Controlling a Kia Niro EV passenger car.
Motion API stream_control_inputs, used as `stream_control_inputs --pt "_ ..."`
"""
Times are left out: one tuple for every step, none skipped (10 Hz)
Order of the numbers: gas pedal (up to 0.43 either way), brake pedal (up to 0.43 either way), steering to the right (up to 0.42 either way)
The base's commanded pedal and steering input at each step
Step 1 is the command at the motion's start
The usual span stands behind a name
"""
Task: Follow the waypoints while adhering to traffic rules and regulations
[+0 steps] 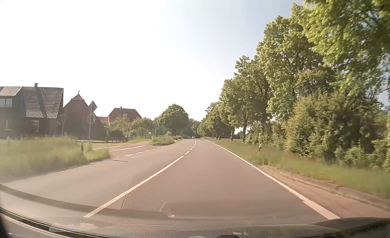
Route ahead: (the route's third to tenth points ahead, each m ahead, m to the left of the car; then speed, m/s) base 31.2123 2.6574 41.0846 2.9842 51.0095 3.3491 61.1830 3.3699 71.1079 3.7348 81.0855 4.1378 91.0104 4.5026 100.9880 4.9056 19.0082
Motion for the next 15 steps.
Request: stream_control_inputs --pt "0.130 0.000 -0.002" --pt "0.130 0.000 -0.003" --pt "0.130 0.000 -0.002" --pt "0.130 0.000 -0.003" --pt "0.130 0.000 -0.002" --pt "0.130 0.000 -0.003" --pt "0.130 0.000 -0.003" --pt "0.138 0.000 -0.002" --pt "0.138 0.000 -0.002" --pt "0.150 0.000 -0.002" --pt "0.169 0.000 -0.002" --pt "0.177 0.000 -0.002" --pt "0.189 0.000 -0.002" --pt "0.189 0.000 -0.002" --pt "0.189 0.000 -0.002"
